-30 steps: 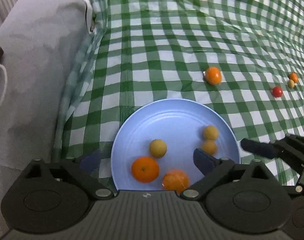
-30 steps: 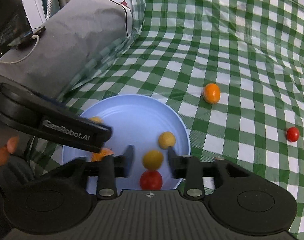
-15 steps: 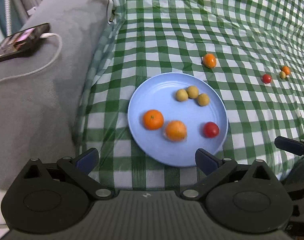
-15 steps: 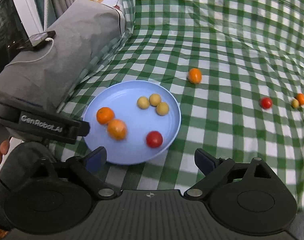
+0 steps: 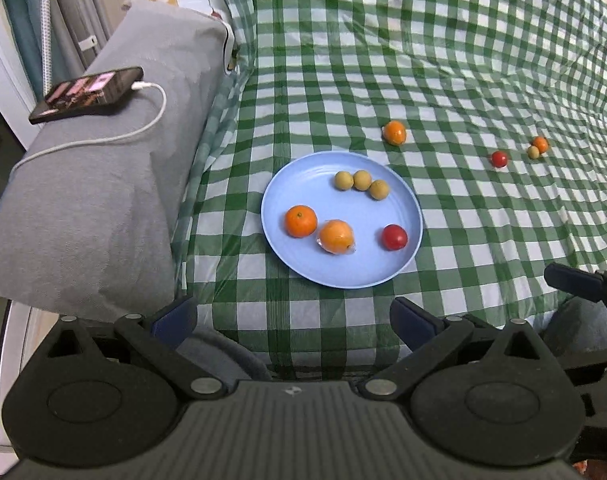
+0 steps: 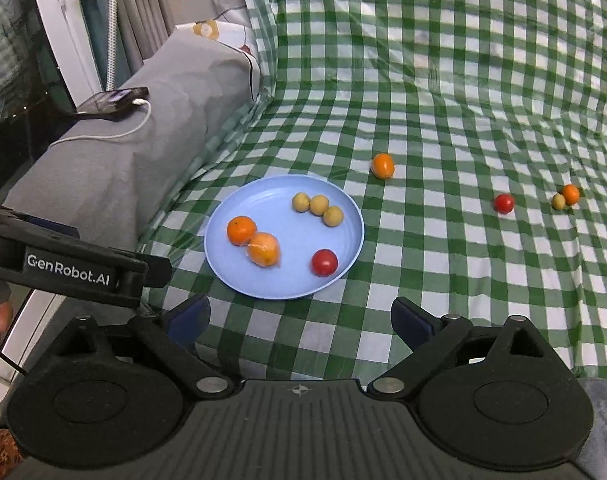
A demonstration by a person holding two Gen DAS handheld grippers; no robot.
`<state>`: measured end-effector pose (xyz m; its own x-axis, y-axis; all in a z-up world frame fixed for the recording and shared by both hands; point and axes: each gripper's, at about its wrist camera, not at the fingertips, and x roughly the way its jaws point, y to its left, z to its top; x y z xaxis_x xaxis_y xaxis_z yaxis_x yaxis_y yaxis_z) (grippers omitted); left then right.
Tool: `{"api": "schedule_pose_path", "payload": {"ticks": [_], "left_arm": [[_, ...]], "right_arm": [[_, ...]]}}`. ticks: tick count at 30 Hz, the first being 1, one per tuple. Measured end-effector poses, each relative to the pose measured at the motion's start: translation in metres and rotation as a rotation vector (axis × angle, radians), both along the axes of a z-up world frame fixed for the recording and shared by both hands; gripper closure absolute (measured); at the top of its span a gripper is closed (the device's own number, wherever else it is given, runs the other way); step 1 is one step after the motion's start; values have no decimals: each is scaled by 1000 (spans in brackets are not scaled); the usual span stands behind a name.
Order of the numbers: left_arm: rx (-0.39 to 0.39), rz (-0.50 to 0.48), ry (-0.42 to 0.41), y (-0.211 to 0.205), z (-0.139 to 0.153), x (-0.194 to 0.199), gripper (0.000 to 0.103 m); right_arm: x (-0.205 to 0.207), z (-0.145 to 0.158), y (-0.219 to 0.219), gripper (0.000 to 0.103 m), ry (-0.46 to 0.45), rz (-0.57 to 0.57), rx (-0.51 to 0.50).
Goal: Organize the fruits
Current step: 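Lift both tools back from the plate toward the remaining fruits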
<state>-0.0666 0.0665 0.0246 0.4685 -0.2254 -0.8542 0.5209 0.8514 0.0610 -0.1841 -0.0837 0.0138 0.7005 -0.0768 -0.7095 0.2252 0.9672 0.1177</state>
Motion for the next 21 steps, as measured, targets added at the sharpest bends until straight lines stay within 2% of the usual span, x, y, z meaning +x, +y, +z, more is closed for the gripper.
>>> {"api": "schedule_pose_path", "payload": {"ticks": [6,11,21], "left_arm": [[-26,10,-43,2,18,-11,1],[-19,31,-100,6,33,-25,1],[2,34,-144,4,46,-60,0]], "right_arm": [[-12,18,7,5,-57,-9,-69],[-25,25,-2,3,-96,-22,-44],[-63,29,-15,3,-163,-53,8]]}}
